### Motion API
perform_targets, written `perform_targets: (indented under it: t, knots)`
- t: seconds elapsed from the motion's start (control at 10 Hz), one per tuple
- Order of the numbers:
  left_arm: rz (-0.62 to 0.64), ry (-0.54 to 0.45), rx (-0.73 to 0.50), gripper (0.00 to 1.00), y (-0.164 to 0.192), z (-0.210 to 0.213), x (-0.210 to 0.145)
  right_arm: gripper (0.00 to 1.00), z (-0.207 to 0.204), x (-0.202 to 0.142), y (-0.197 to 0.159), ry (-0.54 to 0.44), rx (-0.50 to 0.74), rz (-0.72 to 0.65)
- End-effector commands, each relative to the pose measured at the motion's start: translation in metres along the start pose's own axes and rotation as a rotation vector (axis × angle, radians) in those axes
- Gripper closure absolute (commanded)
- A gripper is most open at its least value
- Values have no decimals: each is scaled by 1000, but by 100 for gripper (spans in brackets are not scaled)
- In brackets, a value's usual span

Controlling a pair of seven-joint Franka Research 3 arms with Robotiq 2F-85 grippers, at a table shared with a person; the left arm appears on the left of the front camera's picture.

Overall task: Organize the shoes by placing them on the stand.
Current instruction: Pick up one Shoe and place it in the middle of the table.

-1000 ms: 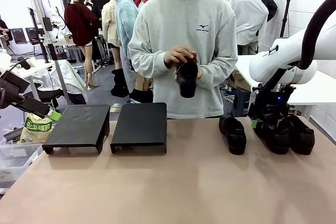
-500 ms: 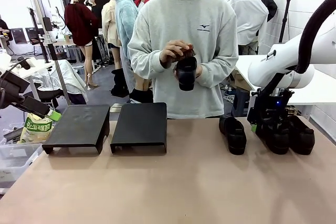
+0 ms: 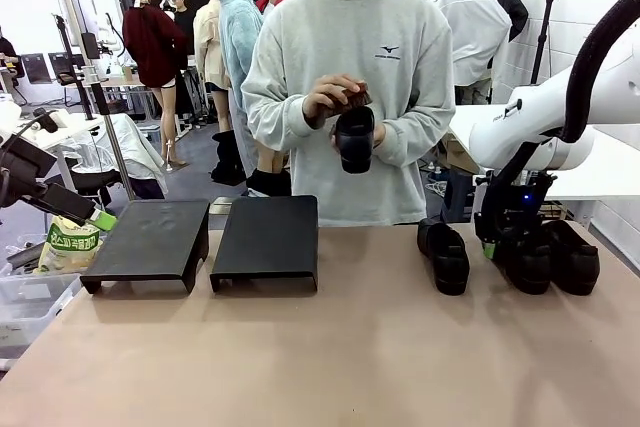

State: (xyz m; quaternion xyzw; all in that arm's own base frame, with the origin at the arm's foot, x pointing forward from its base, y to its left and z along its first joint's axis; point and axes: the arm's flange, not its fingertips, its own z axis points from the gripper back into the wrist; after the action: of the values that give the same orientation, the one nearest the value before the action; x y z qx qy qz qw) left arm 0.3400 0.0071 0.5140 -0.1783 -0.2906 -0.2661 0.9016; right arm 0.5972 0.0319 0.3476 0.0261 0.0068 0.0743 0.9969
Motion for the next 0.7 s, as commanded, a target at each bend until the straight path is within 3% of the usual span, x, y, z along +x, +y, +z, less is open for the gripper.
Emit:
perform_targets:
  t: [0.0, 0.6]
  knots:
    - [-14, -5, -11, 0, 2, 1, -1, 100, -4, 6, -2, 5, -47, -27]
    - [-14, -5, -11, 0, 2, 1, -1, 100, -3, 9, -16, 13, -80, -92]
